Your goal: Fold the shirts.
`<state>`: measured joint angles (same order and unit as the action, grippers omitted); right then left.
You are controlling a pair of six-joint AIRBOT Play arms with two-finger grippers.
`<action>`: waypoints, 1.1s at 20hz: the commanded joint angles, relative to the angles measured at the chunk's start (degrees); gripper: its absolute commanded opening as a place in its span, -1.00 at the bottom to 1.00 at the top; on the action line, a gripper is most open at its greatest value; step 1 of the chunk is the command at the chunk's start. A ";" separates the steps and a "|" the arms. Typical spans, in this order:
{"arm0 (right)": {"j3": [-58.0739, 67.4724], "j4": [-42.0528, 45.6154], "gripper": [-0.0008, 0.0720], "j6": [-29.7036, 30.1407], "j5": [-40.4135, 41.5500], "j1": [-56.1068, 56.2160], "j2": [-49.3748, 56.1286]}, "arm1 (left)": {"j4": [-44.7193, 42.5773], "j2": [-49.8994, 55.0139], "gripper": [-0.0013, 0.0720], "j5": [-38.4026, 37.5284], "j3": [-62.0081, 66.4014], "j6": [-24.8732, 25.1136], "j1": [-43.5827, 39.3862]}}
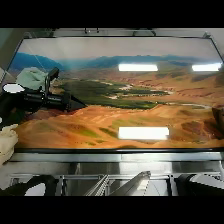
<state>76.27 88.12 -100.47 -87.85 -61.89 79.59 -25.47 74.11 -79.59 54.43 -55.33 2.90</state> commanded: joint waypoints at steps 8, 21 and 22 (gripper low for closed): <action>-3.13 -19.54 -0.94 8.98 5.51 46.12 -15.10 | -6.56 -22.69 -0.92 -3.13 -2.19 -3.08 6.95; -33.42 -17.68 -0.94 3.39 23.28 79.14 -31.43 | -6.43 -37.77 -0.92 -0.81 -26.32 -5.81 3.63; -33.42 -17.66 -0.94 3.39 23.37 79.14 -31.43 | -6.43 -37.75 -0.93 -0.70 -26.32 -5.79 3.63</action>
<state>43.55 71.18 -96.62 -65.25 16.36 48.58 -31.92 36.97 -80.55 29.06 -61.01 6.59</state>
